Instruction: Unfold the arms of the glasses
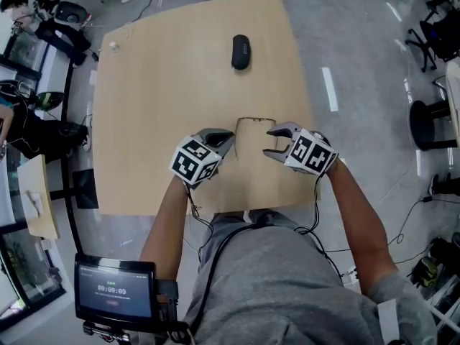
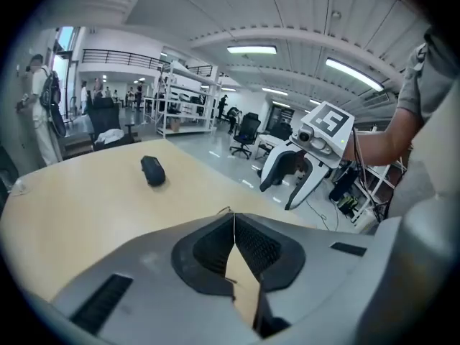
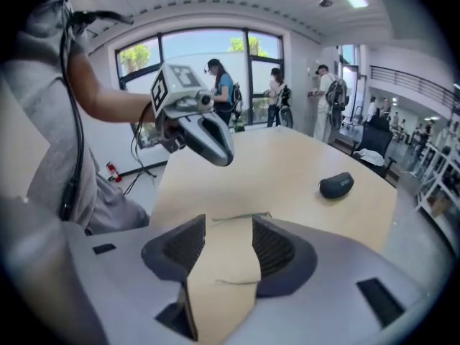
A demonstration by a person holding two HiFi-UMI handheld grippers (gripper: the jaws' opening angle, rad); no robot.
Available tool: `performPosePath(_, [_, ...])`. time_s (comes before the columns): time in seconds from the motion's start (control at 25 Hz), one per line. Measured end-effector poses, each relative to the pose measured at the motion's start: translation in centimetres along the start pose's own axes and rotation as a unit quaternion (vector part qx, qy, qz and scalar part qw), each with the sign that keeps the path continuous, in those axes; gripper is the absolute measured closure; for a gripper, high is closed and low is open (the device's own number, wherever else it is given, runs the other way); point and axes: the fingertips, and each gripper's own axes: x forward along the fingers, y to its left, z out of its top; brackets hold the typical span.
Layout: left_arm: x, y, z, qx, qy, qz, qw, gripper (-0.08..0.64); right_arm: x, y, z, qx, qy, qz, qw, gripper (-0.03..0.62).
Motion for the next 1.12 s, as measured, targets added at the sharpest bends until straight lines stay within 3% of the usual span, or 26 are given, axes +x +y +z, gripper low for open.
performPosePath(0.2, [-6.3, -2.8, 4.2, 0.014, -0.072, 0.050, 0.9961, 0.554, -6.2, 0.8, 6.3, 0.063, -0.138, -0.059, 0.987, 0.408])
performPosePath(0.32, [-11.0, -5.7, 6.1, 0.037, -0.113, 0.079, 0.9898, 0.554, -10.6, 2.2, 9.3, 0.092, -0.205, -0.109, 0.968, 0.558])
performPosePath(0.48, [-15.6, -6.4, 8.4, 0.067, -0.174, 0.120, 0.9751, 0.554, -14.6, 1.8, 12.4, 0.125, -0.288, -0.152, 0.937, 0.584])
performPosePath(0.6, [-19.3, -6.8, 10.3, 0.082, -0.236, 0.152, 0.9564, 0.554, -17.3, 1.9, 14.3, 0.139, -0.345, -0.172, 0.912, 0.584])
performPosePath(0.72, [-24.4, -9.2, 11.2, 0.098, -0.294, 0.185, 0.9328, 0.554, -20.7, 4.5, 16.1, 0.119, -0.381, -0.204, 0.894, 0.584])
performPosePath(0.96, [-37.3, -17.7, 8.3, 0.140, -0.375, 0.246, 0.8826, 0.554, -26.3, 16.7, 19.7, 0.076, -0.410, -0.272, 0.867, 0.584])
performPosePath(1.12, [-44.0, -22.2, 3.9, 0.164, -0.395, 0.262, 0.8649, 0.554, -26.3, 25.1, 21.4, 0.074, -0.421, -0.286, 0.858, 0.584])
